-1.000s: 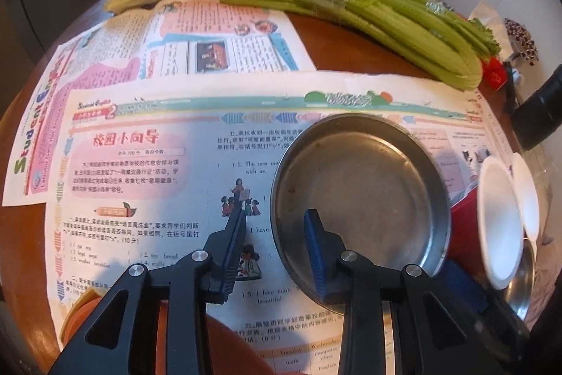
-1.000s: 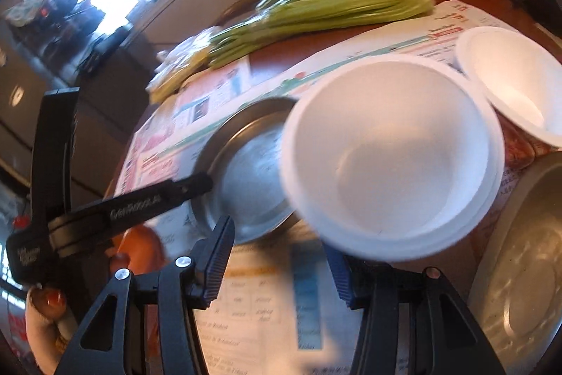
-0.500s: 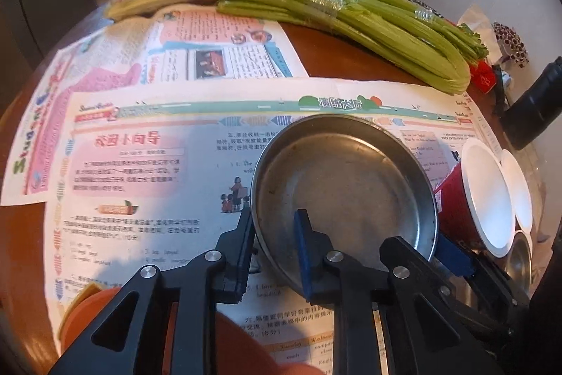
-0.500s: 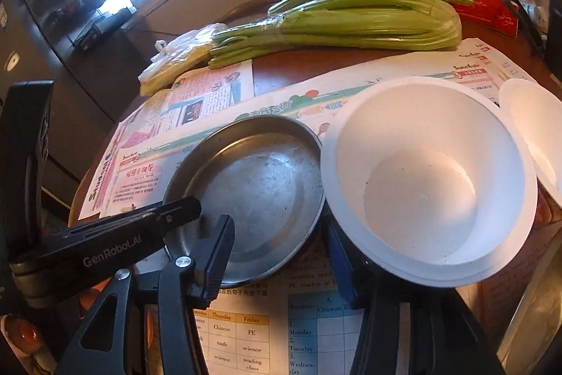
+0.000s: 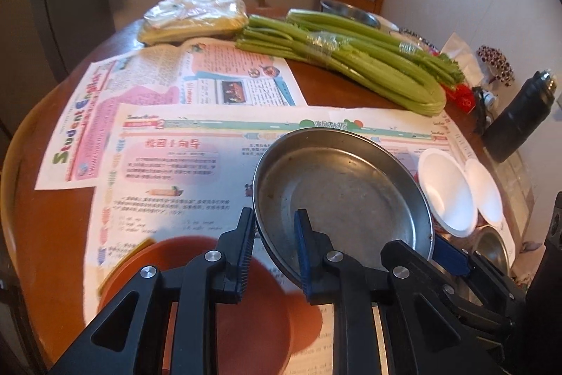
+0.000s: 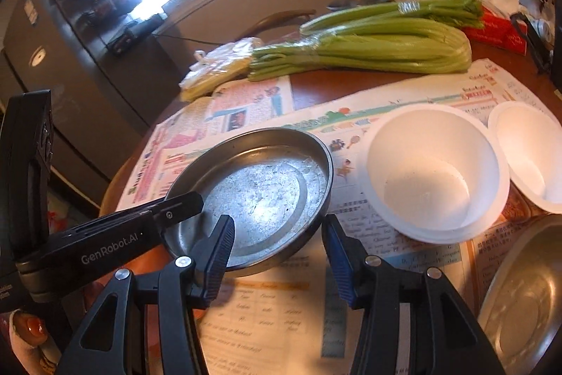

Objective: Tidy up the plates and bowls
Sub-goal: 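Lift the steel pan with the left gripper over the orange plate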

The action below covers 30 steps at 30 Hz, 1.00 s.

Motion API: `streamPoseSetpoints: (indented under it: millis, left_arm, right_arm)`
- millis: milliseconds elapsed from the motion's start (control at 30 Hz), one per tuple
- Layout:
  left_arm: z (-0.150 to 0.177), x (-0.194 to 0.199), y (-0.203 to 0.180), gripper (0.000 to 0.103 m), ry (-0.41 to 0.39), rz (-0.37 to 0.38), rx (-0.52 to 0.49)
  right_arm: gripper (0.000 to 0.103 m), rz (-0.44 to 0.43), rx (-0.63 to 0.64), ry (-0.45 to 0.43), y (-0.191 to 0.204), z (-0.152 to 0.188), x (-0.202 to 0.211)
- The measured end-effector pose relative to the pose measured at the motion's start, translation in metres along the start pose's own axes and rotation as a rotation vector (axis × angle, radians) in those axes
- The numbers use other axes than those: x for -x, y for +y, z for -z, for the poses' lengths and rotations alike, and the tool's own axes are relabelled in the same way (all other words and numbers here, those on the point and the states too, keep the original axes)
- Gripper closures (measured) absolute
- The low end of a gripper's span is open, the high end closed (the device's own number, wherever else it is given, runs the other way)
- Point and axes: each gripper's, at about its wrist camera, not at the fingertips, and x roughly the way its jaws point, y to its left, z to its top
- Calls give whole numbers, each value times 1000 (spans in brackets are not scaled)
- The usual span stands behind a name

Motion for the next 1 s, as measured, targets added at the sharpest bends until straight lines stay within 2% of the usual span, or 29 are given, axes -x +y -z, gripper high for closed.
streamPoseSetpoints:
  millis: [333, 533, 1000]
  left_arm:
    - [21, 60, 18, 80, -83, -12, 38]
    - [43, 81, 34, 80, -98, -19, 77]
    - [88, 70, 67, 80, -51, -47, 140]
  right_arm:
    - [51, -73, 93, -35, 40, 8, 38]
    - [51, -103, 143, -26, 61, 17, 50]
    - [51, -116, 252, 64, 89, 50, 38]
